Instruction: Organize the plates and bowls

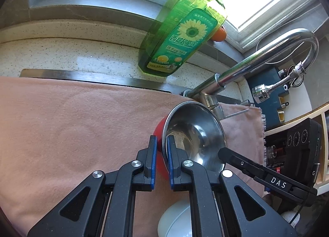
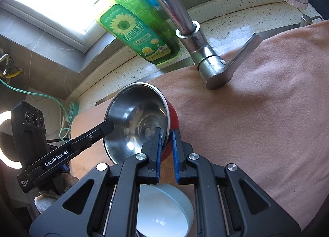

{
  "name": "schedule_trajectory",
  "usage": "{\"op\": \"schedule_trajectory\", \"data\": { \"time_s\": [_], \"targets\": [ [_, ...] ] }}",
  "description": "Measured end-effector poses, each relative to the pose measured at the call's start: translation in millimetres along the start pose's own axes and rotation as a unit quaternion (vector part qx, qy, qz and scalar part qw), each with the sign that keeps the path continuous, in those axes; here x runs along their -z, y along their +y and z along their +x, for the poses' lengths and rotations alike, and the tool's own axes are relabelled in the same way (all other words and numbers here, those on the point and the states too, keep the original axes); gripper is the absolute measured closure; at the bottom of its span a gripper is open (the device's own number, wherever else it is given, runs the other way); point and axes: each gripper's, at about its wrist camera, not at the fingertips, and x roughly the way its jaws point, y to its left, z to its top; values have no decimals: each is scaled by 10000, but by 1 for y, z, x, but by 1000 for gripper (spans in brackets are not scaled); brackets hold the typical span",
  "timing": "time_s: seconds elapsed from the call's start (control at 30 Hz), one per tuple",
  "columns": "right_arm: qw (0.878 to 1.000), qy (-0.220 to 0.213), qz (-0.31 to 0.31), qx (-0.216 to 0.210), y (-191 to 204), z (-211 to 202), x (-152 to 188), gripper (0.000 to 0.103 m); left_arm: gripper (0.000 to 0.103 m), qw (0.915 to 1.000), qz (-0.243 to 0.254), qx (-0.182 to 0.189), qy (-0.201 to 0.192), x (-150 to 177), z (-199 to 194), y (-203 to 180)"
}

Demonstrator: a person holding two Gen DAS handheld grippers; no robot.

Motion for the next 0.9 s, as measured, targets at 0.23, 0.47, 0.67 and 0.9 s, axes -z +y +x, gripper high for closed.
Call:
{"op": "schedule_trajectory", "data": {
  "time_s": [0.23,0.47,0.67,0.9],
  "targets": [
    [9997,-67,-206,-99,25,-20,15,93,95,9997,-21,78,-216,10,-32,5],
    [9989,-52,-387,-248,53,-34,36,93,95,9987,-7,149,-484,24,-72,11],
    [9977,-58,-569,-358,80,-43,56,93,95,9977,-24,125,-662,41,-102,21],
    [9951,25,-876,-463,116,-43,82,93,95,9961,-164,101,-865,63,-135,41]
  ]
}}
